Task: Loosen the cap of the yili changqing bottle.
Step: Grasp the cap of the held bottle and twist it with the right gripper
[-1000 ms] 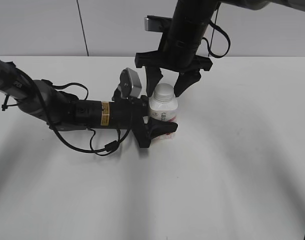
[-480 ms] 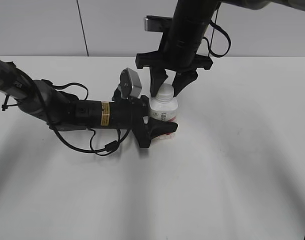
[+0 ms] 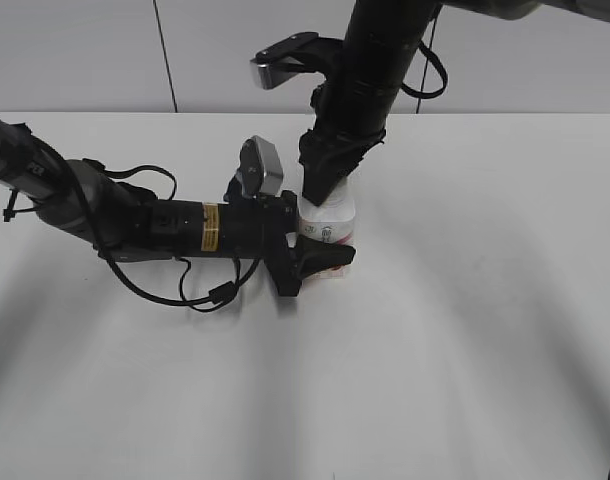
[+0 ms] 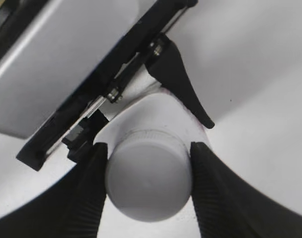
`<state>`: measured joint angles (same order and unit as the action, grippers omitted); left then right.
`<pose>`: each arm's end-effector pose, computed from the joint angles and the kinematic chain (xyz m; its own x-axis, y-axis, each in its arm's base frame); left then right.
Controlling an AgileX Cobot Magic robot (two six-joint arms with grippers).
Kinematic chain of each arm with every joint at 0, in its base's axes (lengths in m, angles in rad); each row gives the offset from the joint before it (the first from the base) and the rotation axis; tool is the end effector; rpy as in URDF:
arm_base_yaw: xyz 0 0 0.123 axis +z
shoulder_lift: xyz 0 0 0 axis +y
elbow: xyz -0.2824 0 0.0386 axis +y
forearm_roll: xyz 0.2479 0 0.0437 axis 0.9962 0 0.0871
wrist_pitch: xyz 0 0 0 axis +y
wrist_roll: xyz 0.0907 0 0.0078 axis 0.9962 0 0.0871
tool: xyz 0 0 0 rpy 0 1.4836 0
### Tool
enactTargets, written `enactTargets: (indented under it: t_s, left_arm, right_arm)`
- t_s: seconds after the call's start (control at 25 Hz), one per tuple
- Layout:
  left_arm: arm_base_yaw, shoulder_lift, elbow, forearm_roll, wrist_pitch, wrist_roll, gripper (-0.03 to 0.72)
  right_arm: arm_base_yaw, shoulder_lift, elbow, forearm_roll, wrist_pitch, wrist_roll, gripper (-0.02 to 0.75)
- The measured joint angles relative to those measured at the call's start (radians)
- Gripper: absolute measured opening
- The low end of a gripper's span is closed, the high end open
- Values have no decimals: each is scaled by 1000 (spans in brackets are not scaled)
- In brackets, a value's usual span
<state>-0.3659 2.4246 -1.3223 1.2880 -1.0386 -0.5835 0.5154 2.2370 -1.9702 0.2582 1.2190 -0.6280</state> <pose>0.3766 -0.2249 0.0502 -0.0687 0.2972 -0.9523 0.9871 0.1587 -0.0217 0.3995 0.2514 0.2110 -0.4707 -0.8377 -0.2772 -0.8816 0.4592 0.1092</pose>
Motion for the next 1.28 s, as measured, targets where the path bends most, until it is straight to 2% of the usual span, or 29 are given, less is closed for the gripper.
enactTargets:
  t_s: [0.52, 1.28]
  left_arm:
    - [0, 0, 0, 9, 1, -2, 414]
    - [0, 0, 0, 13, 1, -3, 414]
  right_arm:
    - [0, 0, -1, 1, 0, -514, 396]
    - [0, -41, -1, -35, 4, -533, 389]
